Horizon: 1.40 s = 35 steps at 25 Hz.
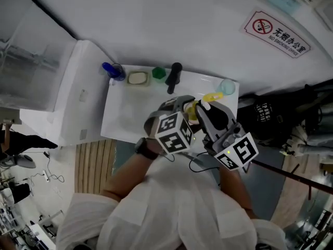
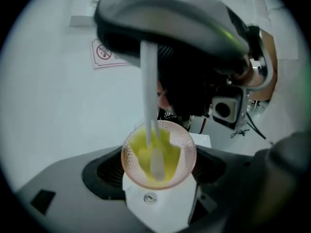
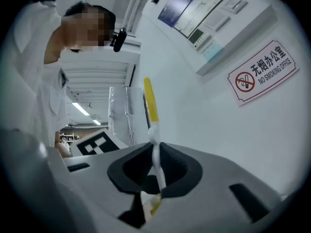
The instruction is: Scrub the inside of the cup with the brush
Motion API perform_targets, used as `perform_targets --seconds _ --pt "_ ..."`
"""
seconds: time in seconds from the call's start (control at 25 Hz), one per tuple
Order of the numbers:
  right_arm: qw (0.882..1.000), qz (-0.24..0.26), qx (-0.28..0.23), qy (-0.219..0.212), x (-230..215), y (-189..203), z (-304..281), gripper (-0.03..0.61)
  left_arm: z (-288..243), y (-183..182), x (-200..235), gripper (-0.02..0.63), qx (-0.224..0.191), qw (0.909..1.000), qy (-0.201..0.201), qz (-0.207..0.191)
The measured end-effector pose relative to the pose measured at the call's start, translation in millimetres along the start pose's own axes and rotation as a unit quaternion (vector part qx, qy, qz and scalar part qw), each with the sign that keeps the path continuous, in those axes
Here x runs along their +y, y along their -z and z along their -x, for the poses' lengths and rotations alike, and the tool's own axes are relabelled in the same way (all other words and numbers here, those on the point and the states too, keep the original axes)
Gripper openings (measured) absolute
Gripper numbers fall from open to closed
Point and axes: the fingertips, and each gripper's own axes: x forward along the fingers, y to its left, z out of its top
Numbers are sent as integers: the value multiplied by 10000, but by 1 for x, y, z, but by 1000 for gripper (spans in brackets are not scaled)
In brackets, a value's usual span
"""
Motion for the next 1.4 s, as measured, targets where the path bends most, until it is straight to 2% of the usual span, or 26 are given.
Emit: perform_targets --seconds 0.12,0.2,0.32,0.44,0.56,0.76,0.92,1.08,1.2,1.4 --pt "9993 -18 375 24 4 9 -6 41 10 -6 -4 383 174 9995 -6 -277" --pt "9993 -17 380 55 7 5 -7 40 14 -7 -3 383 173 9994 -28 -283" --pt "9991 -323 -178 190 6 -21 -2 41 17 -4 -2 383 215 9993 -54 -298" --pt "9940 -679 -830 211 5 -54 4 40 17 1 -3 383 261 9991 -14 -344" --pt "9912 -855 -1005 125 5 -65 4 40 19 1 -1 383 225 9992 -15 -315" --pt "9937 -1018 -461 -98 12 -43 -6 41 27 3 10 383 239 9993 -82 -267" --pt "9971 -719 146 -202 17 -20 -18 44 37 -3 20 383 146 9994 -151 -267" --pt "9977 -468 470 -150 17 -7 -23 44 37 -4 19 383 181 9993 -131 -297" --pt "9983 -469 346 17 10 -24 -16 42 30 -2 16 383 135 9997 -64 -171" --pt "9991 -407 22 -63 11 -77 -7 41 24 0 19 383 202 9994 -81 -258"
